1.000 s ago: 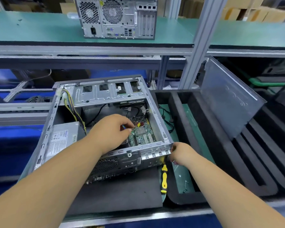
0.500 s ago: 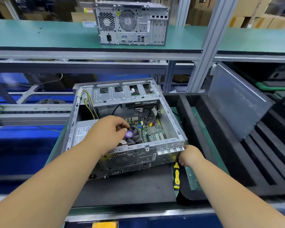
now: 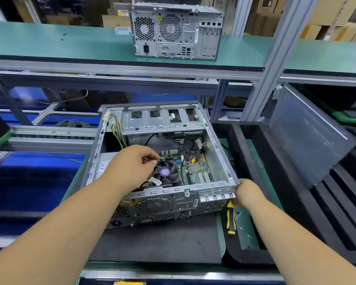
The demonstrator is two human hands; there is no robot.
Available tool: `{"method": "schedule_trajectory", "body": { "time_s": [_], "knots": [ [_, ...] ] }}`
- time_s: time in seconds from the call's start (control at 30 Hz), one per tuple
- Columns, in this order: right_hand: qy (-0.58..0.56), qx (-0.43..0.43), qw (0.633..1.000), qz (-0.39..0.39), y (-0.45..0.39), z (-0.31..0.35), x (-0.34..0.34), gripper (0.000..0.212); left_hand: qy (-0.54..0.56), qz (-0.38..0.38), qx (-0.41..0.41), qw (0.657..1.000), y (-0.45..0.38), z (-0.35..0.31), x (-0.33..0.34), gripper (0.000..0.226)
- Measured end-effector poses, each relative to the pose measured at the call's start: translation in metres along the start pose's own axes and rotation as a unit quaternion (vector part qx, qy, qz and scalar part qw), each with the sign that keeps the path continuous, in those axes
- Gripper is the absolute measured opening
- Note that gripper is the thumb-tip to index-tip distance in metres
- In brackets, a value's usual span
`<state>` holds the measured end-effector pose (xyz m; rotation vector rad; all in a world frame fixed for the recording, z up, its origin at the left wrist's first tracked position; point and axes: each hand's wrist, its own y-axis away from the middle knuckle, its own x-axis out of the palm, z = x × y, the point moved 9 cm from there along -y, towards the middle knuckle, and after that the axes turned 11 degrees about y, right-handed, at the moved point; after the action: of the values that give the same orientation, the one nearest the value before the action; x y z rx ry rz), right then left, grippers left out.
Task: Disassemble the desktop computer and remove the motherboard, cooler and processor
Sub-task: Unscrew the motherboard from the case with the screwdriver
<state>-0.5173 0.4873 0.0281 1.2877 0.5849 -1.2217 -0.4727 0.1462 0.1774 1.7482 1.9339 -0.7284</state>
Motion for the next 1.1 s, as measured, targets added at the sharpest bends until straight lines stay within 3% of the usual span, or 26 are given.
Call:
{"method": "schedule_trajectory", "body": {
  "time_s": [0.1, 0.2, 0.27, 0.37, 0.47, 0.63, 0.8, 0.9, 0.97, 1.03, 1.1],
  "knots": [
    [-0.123, -0.004, 0.987, -0.103, -0.005, -0.001, -0.046, 0.009, 0.024, -0.016, -0.003, 1.0, -0.004, 0.002, -0.005, 0.018],
    [-0.189, -0.074, 0.966, -0.161, -0.001, 0.022, -0.097, 0.01, 0.08, -0.032, -0.02, 0.996, -0.01, 0.005, -0.008, 0.019],
    [-0.223, -0.148, 0.948, -0.17, 0.008, 0.05, -0.126, 0.011, 0.122, -0.035, -0.037, 0.991, -0.014, 0.004, -0.006, 0.022],
    [-0.171, -0.256, 0.934, -0.181, 0.03, 0.098, -0.157, 0.015, 0.176, -0.028, -0.055, 0.983, -0.022, -0.008, 0.004, 0.023],
    [-0.148, -0.34, 0.918, -0.139, 0.049, 0.145, -0.161, 0.012, 0.231, -0.01, -0.069, 0.971, -0.031, -0.029, 0.018, 0.022],
    [-0.078, -0.452, 0.884, -0.093, 0.071, 0.198, -0.147, 0.014, 0.209, -0.005, -0.089, 0.974, -0.042, -0.057, 0.03, 0.044],
    [-0.076, -0.477, 0.874, -0.062, 0.07, 0.204, -0.141, 0.011, 0.24, -0.03, -0.082, 0.967, -0.044, -0.057, 0.024, 0.042],
    [-0.037, -0.474, 0.879, -0.037, 0.068, 0.202, -0.14, 0.006, 0.29, -0.067, -0.096, 0.95, -0.046, -0.044, 0.015, 0.043],
    [-0.011, -0.456, 0.889, -0.054, 0.061, 0.197, -0.146, 0.015, 0.34, -0.095, -0.104, 0.93, -0.048, -0.031, 0.007, 0.047],
    [-0.055, -0.425, 0.902, -0.062, 0.051, 0.189, -0.157, 0.02, 0.385, -0.106, -0.114, 0.91, -0.049, -0.02, 0.002, 0.048],
    [-0.171, -0.392, 0.904, -0.027, 0.043, 0.182, -0.163, 0.018, 0.397, -0.1, -0.126, 0.904, -0.051, -0.011, 0.003, 0.045]
  ]
}}
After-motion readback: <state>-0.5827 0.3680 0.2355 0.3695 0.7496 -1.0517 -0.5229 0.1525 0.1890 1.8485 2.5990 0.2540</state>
